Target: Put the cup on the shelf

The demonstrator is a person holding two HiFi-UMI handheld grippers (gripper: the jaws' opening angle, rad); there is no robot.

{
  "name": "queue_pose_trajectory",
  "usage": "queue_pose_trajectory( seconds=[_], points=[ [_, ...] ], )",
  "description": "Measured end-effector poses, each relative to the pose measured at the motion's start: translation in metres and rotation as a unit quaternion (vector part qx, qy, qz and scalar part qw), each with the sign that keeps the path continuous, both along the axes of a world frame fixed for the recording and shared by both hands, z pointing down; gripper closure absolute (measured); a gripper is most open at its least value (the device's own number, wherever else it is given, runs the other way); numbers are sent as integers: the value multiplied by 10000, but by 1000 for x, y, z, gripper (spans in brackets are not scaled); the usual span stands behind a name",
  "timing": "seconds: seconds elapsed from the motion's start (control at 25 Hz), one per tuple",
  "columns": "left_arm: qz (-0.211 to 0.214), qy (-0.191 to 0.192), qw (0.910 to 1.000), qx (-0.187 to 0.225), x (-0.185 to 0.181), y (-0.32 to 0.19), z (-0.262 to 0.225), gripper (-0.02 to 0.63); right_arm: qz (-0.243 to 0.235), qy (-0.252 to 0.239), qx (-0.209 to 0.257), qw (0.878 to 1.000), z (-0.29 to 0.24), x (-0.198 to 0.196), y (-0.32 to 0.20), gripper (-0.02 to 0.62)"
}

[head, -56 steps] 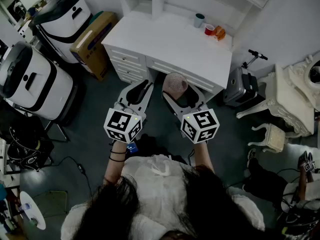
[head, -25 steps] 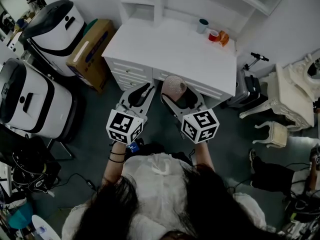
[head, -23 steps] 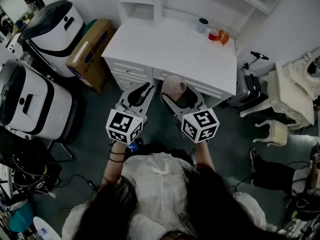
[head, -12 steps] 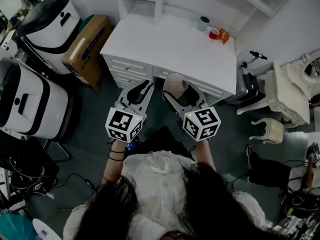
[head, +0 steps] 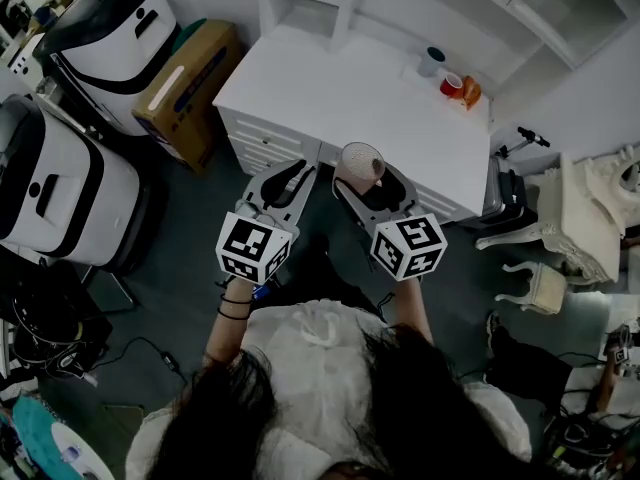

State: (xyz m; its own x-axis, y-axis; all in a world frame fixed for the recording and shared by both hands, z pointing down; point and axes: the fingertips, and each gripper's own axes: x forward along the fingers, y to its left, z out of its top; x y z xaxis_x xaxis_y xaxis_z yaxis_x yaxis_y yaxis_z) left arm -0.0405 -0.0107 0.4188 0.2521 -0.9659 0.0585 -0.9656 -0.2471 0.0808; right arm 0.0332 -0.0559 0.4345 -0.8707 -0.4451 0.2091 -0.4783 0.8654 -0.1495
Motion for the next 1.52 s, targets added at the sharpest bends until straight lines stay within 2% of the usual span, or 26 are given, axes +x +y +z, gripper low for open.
queue_pose_trajectory(
  seconds=[0.28, 0.76, 1.16, 1.52],
  points=[
    [-80, -135, 9999, -10, -31, -60, -9, 535, -8, -68, 63, 10000, -8, -23, -69, 252],
    [-64, -302, 9993, 196, -52, -185, -36, 535, 122, -260, 242, 9993, -30, -36, -203, 252],
    [42, -350, 9991, 218, -56, -253, -40, 535, 136, -212, 429, 9988, -39, -34, -265, 253],
    [231, -331, 9989, 241, -59, -290, -45, 535, 65, -199, 1042, 9943, -87, -47, -305, 252]
  ],
)
